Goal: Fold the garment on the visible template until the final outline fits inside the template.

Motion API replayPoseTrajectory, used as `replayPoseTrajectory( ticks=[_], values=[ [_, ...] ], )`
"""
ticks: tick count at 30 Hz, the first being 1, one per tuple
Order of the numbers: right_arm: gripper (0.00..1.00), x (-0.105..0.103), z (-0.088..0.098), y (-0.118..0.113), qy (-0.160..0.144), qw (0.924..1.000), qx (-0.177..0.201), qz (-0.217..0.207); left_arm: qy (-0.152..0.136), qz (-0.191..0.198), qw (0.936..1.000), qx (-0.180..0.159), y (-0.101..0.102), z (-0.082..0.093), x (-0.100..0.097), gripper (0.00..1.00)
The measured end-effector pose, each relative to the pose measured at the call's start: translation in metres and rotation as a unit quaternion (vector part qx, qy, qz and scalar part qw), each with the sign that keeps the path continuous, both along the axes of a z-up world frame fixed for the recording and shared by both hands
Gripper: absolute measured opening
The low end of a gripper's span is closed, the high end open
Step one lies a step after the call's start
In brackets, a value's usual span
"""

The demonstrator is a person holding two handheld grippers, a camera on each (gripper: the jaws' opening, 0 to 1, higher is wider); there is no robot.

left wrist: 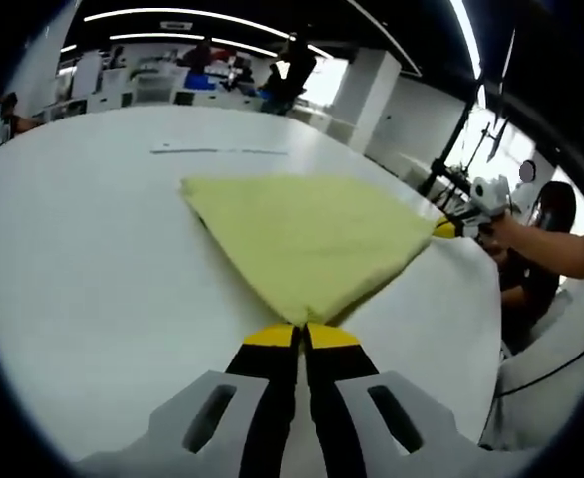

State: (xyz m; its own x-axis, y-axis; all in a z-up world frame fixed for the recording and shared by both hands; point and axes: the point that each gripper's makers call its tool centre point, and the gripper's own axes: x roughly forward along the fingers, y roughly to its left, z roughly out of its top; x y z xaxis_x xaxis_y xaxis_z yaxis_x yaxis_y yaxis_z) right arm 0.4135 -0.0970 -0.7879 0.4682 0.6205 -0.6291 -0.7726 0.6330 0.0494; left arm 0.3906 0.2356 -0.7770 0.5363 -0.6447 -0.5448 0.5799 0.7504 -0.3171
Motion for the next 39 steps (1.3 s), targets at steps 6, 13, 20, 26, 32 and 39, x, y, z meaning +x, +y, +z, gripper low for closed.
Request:
replayPoseTrajectory(
  ticks=[6, 13, 20, 26, 32, 39],
  values=[
    [0.0, -0.012, 0.004, -0.005, -0.002, 1.0, 0.001, 0.008, 0.008, -0.01, 0.9999, 0.001, -0.003, 0.0, -0.01, 0.0],
    [0.0, -0.029, 0.004, -0.015, 0.0, 1.0, 0.0, 0.009, 0.013, -0.028, 0.9995, 0.008, -0.015, -0.002, -0.028, 0.0],
    [0.0, -0.049, 0.007, -0.024, 0.006, 0.9999, 0.01, 0.005, 0.018, -0.032, 0.9993, 0.0, -0.021, -0.003, -0.044, 0.0],
    [0.0, -0.061, 0.006, -0.027, 0.011, 0.9999, 0.01, 0.007, 0.023, -0.036, 0.9991, 0.002, -0.026, -0.004, -0.058, 0.0],
    [0.0, -0.067, 0.009, -0.027, 0.012, 0.9998, 0.015, 0.008, 0.024, -0.029, 0.9993, -0.005, -0.027, -0.002, -0.064, 0.0],
    [0.0, -0.077, 0.008, -0.029, 0.015, 0.9997, 0.017, 0.01, 0.026, -0.03, 0.9992, -0.002, -0.028, -0.005, -0.071, 0.0]
  ],
)
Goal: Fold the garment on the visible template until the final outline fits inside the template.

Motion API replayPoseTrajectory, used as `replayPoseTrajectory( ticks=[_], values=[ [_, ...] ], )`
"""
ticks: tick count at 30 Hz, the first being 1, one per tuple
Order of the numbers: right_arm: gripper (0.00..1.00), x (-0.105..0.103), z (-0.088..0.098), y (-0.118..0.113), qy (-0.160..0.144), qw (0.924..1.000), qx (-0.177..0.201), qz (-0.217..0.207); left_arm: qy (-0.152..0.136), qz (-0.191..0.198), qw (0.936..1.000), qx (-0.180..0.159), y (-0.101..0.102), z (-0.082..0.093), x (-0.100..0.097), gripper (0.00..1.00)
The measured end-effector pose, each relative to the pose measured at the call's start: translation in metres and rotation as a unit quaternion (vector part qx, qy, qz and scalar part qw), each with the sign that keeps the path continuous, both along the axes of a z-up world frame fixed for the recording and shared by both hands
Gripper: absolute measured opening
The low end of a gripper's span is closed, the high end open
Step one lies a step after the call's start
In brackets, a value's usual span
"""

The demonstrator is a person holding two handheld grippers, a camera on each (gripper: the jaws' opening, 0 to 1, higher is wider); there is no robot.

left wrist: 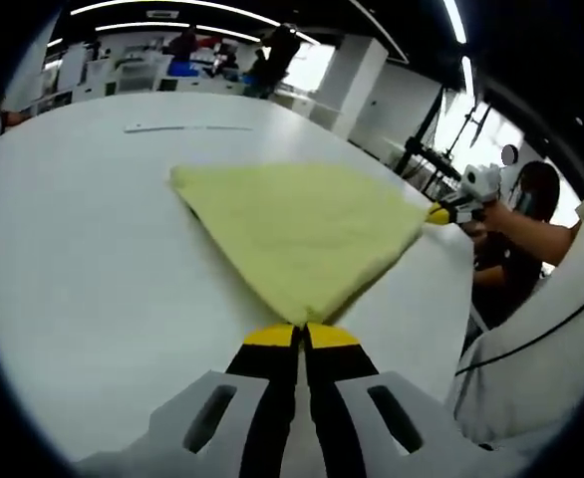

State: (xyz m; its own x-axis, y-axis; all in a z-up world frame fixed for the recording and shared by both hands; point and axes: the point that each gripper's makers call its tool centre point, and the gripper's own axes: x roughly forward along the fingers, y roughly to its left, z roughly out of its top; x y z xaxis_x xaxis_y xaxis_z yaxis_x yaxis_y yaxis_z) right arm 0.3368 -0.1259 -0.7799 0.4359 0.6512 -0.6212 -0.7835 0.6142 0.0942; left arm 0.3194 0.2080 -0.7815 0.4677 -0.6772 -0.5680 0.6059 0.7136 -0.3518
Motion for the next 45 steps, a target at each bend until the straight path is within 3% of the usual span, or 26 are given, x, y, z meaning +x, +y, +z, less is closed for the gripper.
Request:
replayPoseTrajectory(
  ticks=[13, 45],
  values=[
    [0.0, -0.008, -0.002, -0.004, 0.003, 1.0, 0.0, -0.004, 0.006, -0.001, 1.0, -0.004, -0.005, -0.003, -0.017, 0.0],
    [0.0, -0.016, -0.004, -0.012, 0.001, 0.9999, -0.007, -0.009, 0.018, -0.004, 0.9998, -0.007, -0.01, 0.0, -0.026, 0.0]
  ],
)
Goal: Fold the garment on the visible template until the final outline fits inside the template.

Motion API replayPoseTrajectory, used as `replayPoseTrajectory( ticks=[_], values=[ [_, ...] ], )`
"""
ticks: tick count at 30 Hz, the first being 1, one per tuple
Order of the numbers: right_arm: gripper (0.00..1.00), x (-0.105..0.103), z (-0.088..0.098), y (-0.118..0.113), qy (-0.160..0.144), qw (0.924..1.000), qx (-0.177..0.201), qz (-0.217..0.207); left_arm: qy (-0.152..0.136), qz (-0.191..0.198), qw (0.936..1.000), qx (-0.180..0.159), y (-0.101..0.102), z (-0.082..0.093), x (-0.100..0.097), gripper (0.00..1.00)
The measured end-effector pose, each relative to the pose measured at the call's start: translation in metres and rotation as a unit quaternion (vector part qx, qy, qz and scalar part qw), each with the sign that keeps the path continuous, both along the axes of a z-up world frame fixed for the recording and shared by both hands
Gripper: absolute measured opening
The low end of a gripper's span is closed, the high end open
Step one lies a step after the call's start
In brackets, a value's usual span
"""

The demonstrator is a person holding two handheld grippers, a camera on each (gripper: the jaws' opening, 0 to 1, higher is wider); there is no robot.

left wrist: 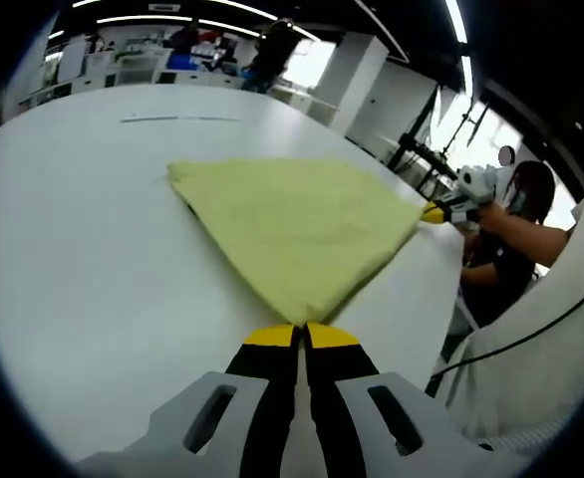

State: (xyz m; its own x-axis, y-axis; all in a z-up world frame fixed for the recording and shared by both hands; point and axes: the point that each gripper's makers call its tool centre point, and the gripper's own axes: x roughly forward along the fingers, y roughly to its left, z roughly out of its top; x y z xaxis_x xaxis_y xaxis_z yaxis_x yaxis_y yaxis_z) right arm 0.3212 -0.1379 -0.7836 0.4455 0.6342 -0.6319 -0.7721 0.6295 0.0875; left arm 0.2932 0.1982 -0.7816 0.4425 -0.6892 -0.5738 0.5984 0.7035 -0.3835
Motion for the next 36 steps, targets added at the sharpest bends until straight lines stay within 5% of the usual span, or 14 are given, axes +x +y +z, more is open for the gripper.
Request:
replayPoseTrajectory(
  ticks=[6, 23, 36],
  values=[
    [0.0, 0.0, 0.001, -0.005, -0.002, 1.0, -0.002, -0.008, 0.002, 0.006, 1.0, 0.002, 0.003, -0.001, 0.0, 0.04],
    [0.42, -0.004, 0.008, -0.008, 0.017, 0.9996, -0.001, -0.024, -0.009, 0.01, 0.9995, 0.029, 0.013, 0.009, 0.001, 0.36],
    [0.55, -0.001, 0.032, 0.002, 0.009, 0.9997, 0.004, -0.024, -0.032, -0.006, 0.9986, 0.042, 0.012, 0.034, 0.0, 0.47]
  ],
)
